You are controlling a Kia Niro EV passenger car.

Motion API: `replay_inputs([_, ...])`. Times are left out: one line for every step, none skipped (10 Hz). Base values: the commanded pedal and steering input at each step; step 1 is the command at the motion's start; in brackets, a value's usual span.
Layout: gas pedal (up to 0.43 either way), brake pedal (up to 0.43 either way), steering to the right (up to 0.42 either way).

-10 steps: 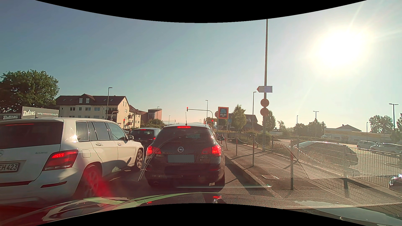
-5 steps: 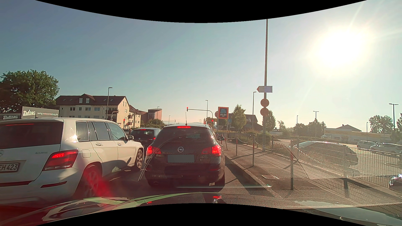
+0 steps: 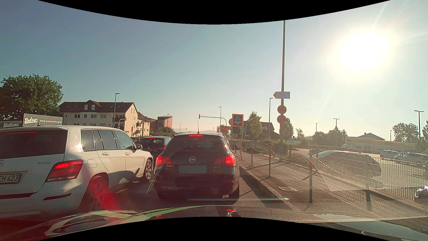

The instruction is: Follow the waypoints while adhering to traffic rules and regulations

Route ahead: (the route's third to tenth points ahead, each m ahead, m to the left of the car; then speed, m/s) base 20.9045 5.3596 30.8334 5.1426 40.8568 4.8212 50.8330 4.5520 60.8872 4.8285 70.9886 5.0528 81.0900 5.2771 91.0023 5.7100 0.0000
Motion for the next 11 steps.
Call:
replay_inputs([0.0,0.274,-0.017])
replay_inputs([0.0,0.274,-0.017])
replay_inputs([0.0,0.274,-0.017])
replay_inputs([0.0,0.274,-0.017])
replay_inputs([0.0,0.274,-0.017])
replay_inputs([0.0,0.274,-0.017])
replay_inputs([0.0,0.274,-0.017])
replay_inputs([0.0,0.274,-0.017])
replay_inputs([0.0,0.274,-0.017])
replay_inputs([0.0,0.274,-0.017])
replay_inputs([0.0,0.274,-0.017])
